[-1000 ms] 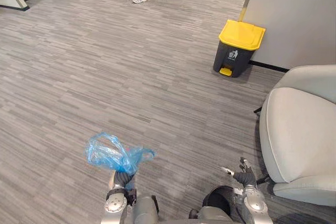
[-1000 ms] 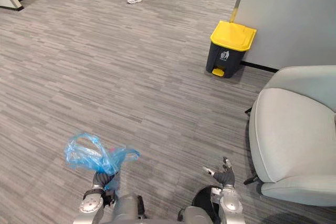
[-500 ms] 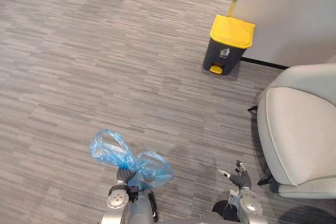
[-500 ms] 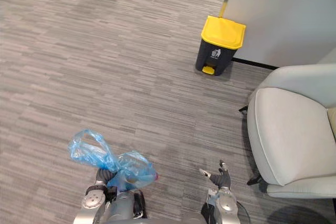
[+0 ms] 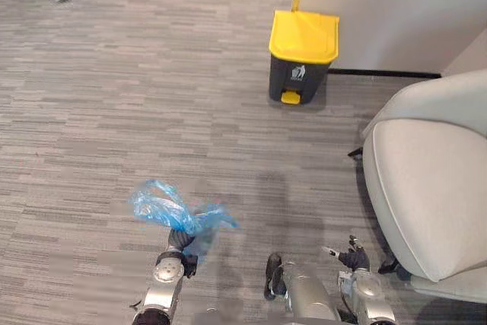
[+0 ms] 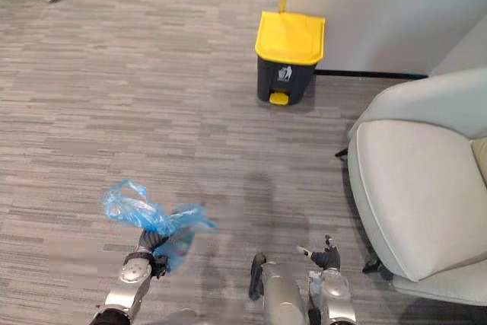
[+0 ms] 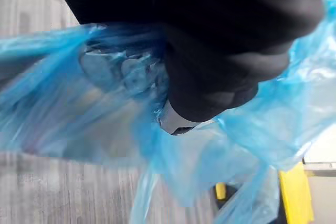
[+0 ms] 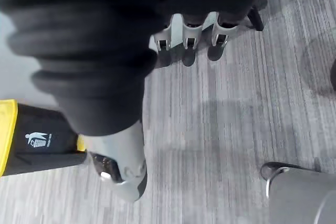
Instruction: Gather rubbish on tea table into small bin, then transfer packed bag to large trash can.
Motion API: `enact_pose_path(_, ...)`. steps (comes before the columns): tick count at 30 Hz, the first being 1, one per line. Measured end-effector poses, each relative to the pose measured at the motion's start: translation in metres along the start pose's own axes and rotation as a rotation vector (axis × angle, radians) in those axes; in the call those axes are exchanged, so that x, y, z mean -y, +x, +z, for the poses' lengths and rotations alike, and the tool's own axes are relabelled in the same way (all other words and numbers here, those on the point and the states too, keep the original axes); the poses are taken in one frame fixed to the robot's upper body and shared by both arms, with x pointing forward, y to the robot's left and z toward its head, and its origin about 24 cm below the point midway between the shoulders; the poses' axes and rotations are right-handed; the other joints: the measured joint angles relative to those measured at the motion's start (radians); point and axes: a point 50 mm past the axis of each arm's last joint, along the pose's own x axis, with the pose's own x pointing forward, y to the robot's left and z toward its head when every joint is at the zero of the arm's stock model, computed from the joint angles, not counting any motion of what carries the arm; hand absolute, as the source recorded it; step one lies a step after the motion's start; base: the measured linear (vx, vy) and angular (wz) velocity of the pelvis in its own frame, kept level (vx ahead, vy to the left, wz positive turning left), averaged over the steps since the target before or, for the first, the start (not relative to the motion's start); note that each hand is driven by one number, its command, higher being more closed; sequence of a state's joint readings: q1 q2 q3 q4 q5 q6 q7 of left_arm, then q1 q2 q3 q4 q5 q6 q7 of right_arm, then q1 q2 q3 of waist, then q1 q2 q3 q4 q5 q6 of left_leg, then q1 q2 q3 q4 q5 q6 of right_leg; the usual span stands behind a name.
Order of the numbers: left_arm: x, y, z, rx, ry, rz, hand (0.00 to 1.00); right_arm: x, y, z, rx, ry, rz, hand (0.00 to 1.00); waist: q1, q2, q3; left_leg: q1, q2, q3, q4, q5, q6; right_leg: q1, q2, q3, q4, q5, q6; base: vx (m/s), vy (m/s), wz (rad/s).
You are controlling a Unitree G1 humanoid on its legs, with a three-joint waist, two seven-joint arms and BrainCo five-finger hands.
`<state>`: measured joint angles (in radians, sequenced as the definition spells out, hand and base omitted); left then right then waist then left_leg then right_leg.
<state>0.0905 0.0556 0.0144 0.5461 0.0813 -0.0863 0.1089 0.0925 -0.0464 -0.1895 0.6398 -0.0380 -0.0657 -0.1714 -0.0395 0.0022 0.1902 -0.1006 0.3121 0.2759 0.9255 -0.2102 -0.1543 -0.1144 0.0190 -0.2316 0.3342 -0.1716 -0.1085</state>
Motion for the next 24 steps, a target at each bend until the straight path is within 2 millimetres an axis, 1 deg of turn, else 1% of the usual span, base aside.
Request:
enact_pose_path(1, 0.001, -0.001, 0.000, 0.002, -0.007, 0.000, 1.00, -0.004, 0.001, 0.005, 0.019, 0.009, 0.008, 0.00, 0.005, -0.004, 0.002, -0.068, 0.005, -0.002, 0.025, -0.019, 0.033, 0.025, 0.010, 0.032, -0.025, -0.013, -0.011, 0.25, 0.043, -1.06)
enact_pose_path(2, 0.000, -0.003, -0.003, -0.008, -0.008, 0.002, 1.00, -0.006, 0.001, 0.006, 0.021, 0.016, 0.013, 0.00, 0.021, -0.009, 0.003, -0.121, 0.002, 0.001, -0.011, -0.035, 0.060, 0.039, 0.013, 0.068, -0.043, -0.014, -0.012, 0.21, 0.089, -0.91)
enact_pose_path(3, 0.000, -0.005, -0.006, -0.016, -0.009, 0.005, 1.00, -0.008, 0.001, 0.006, 0.020, 0.019, 0.014, 0.00, 0.034, -0.015, 0.006, -0.142, -0.007, 0.000, -0.065, -0.041, 0.069, 0.047, 0.014, 0.098, -0.048, -0.018, -0.006, 0.21, 0.141, -1.04)
enact_pose_path(4, -0.001, -0.007, -0.009, -0.026, -0.009, 0.007, 1.00, -0.008, 0.000, 0.005, 0.014, 0.019, 0.014, 0.00, 0.053, -0.016, 0.007, -0.168, -0.027, -0.012, -0.162, -0.041, 0.069, 0.063, 0.010, 0.127, -0.057, -0.025, 0.006, 0.19, 0.157, -0.81)
enact_pose_path(5, -0.001, -0.008, -0.011, -0.030, -0.009, 0.008, 1.00, -0.007, -0.001, 0.003, 0.006, 0.017, 0.012, 0.00, 0.054, -0.017, 0.008, -0.179, -0.044, -0.031, -0.222, -0.041, 0.069, 0.071, 0.005, 0.140, -0.060, -0.030, 0.014, 0.23, 0.206, -0.67)
enact_pose_path(6, -0.001, -0.009, -0.012, -0.034, -0.010, 0.009, 1.00, -0.006, -0.001, 0.001, -0.001, 0.016, 0.008, 0.00, 0.054, -0.021, 0.010, -0.191, -0.080, -0.061, -0.345, -0.035, 0.066, 0.082, -0.010, 0.166, -0.060, -0.040, 0.032, 0.21, 0.199, -0.45)
enact_pose_path(7, -0.001, -0.009, -0.012, -0.034, -0.017, 0.013, 1.00, -0.005, -0.001, 0.001, -0.002, 0.019, 0.003, 0.00, 0.055, -0.022, 0.009, -0.194, -0.100, -0.076, -0.415, -0.027, 0.059, 0.085, -0.019, 0.180, -0.058, -0.048, 0.045, 0.32, 0.361, -0.71)
enact_pose_path(8, -0.001, -0.009, -0.012, -0.039, -0.040, 0.027, 1.00, 0.001, 0.001, 0.002, -0.002, 0.017, -0.015, 0.00, 0.056, -0.007, 0.002, -0.172, -0.130, -0.128, -0.601, 0.011, 0.030, 0.077, -0.023, 0.222, -0.041, -0.072, 0.086, 0.28, 0.344, -0.74)
enact_pose_path(9, -0.002, -0.009, -0.014, -0.046, -0.043, 0.032, 1.00, 0.003, 0.001, 0.001, -0.007, 0.013, -0.019, 0.00, 0.058, 0.000, 0.001, -0.164, -0.134, -0.136, -0.613, 0.075, 0.034, 0.076, -0.023, 0.244, -0.027, -0.087, 0.106, 0.38, 0.452, -1.01)
enact_pose_path(10, -0.002, -0.010, -0.017, -0.058, -0.043, 0.032, 1.00, -0.001, 0.000, -0.002, -0.019, 0.014, -0.011, 0.00, 0.073, -0.009, -0.008, -0.153, -0.155, -0.124, -0.600, 0.113, 0.062, 0.079, -0.041, 0.280, -0.019, -0.104, 0.132, 0.36, 0.373, -0.82)
enact_pose_path(11, -0.005, -0.010, -0.017, -0.058, -0.037, 0.037, 1.00, -0.003, -0.003, -0.007, -0.032, 0.012, -0.007, 0.00, 0.073, -0.024, -0.018, -0.151, -0.186, -0.097, -0.586, 0.079, 0.088, 0.080, -0.074, 0.300, -0.014, -0.115, 0.162, 0.44, 0.409, -0.66)
enact_pose_path(12, -0.006, -0.009, -0.016, -0.054, -0.034, 0.038, 1.00, -0.002, -0.005, -0.011, -0.045, 0.012, -0.008, 0.00, 0.071, -0.054, -0.035, -0.143, -0.212, -0.069, -0.564, 0.044, 0.113, 0.081, -0.112, 0.316, 0.008, -0.126, 0.185, 0.36, 0.300, -0.38)
enact_pose_path(14, -0.007, -0.009, -0.016, -0.057, -0.031, 0.039, 1.00, -0.003, -0.006, -0.013, -0.052, 0.011, -0.006, 0.00, 0.078, -0.060, -0.035, -0.111, -0.227, -0.036, -0.549, 0.008, 0.124, 0.069, -0.132, 0.324, 0.074, -0.135, 0.203, 0.32, 0.228, -0.51)
enact_pose_path(15, -0.007, -0.012, -0.020, -0.072, -0.029, 0.040, 1.00, -0.007, -0.006, -0.012, -0.048, 0.009, 0.002, 0.00, 0.080, -0.053, -0.032, -0.062, -0.227, 0.008, -0.519, -0.035, 0.153, 0.002, -0.146, 0.322, 0.270, -0.120, 0.232, 0.36, 0.212, -0.69)
enact_pose_path(16, -0.008, -0.013, -0.022, -0.079, -0.027, 0.041, 1.00, -0.010, -0.006, -0.010, -0.042, 0.002, 0.014, 0.00, 0.080, -0.051, -0.031, -0.040, -0.227, 0.026, -0.512, -0.051, 0.161, -0.037, -0.153, 0.322, 0.366, -0.100, 0.265, 0.43, 0.213, -0.65)
enact_pose_path(17, -0.010, -0.013, -0.023, -0.082, -0.009, 0.038, 1.00, -0.015, -0.006, -0.009, -0.036, -0.020, 0.035, 0.00, 0.075, -0.052, -0.031, -0.008, -0.228, 0.044, -0.499, -0.077, 0.180, -0.105, -0.166, 0.317, 0.529, -0.075, 0.311, 0.36, 0.114, -0.28)
enact_pose_path(18, -0.012, -0.012, -0.021, -0.076, 0.001, 0.045, 1.00, -0.018, -0.006, -0.009, -0.039, -0.029, 0.042, 0.00, 0.072, -0.053, -0.030, 0.024, -0.229, 0.051, -0.500, -0.089, 0.184, -0.163, -0.172, 0.298, 0.642, -0.080, 0.301, 0.36, 0.081, -0.16)
enact_pose_path(19, -0.014, -0.012, -0.019, -0.070, 0.005, 0.058, 1.00, -0.019, -0.006, -0.008, -0.037, -0.031, 0.046, 0.00, 0.070, -0.052, -0.029, 0.042, -0.228, 0.051, -0.508, -0.094, 0.185, -0.185, -0.173, 0.275, 0.672, -0.085, 0.291, 0.36, 0.028, -0.10)
enact_pose_path(20, -0.019, -0.011, -0.016, -0.053, 0.007, 0.075, 1.00, -0.020, -0.005, -0.004, -0.023, -0.031, 0.049, 0.00, 0.064, -0.049, -0.027, 0.086, -0.225, 0.050, -0.537, -0.105, 0.181, -0.224, -0.171, 0.222, 0.694, -0.101, 0.260, 0.29, -0.008, -0.06)
enact_pose_path(21, -0.021, -0.011, -0.014, -0.047, 0.007, 0.081, 1.00, -0.020, -0.005, -0.001, -0.013, -0.029, 0.049, 0.00, 0.062, -0.046, -0.025, 0.105, -0.224, 0.050, -0.553, -0.111, 0.172, -0.241, -0.171, 0.197, 0.691, -0.109, 0.247, 0.37, -0.042, -0.05)
enact_pose_path(22, -0.023, -0.010, -0.012, -0.039, 0.011, 0.091, 1.00, -0.022, -0.003, 0.006, 0.011, -0.026, 0.052, 0.00, 0.054, -0.041, -0.022, 0.134, -0.224, 0.051, -0.573, -0.120, 0.158, -0.276, -0.172, 0.157, 0.659, -0.121, 0.226, 0.37, -0.092, 0.01)
enact_pose_path(23, -0.024, -0.008, -0.010, -0.032, 0.006, 0.100, 1.00, -0.023, -0.001, 0.011, 0.026, -0.026, 0.055, 0.00, 0.049, -0.049, -0.019, 0.156, -0.218, 0.051, -0.581, -0.133, 0.142, -0.305, -0.172, 0.113, 0.589, -0.129, 0.211, 0.37, -0.119, 0.03)
enact_pose_path(24, -0.025, -0.007, -0.008, -0.027, 0.005, 0.100, 1.00, -0.023, 0.000, 0.013, 0.031, -0.027, 0.055, 0.00, 0.050, -0.052, -0.016, 0.164, -0.213, 0.051, -0.581, -0.140, 0.133, -0.318, -0.171, 0.093, 0.547, -0.128, 0.209, 0.38, -0.183, 0.05)
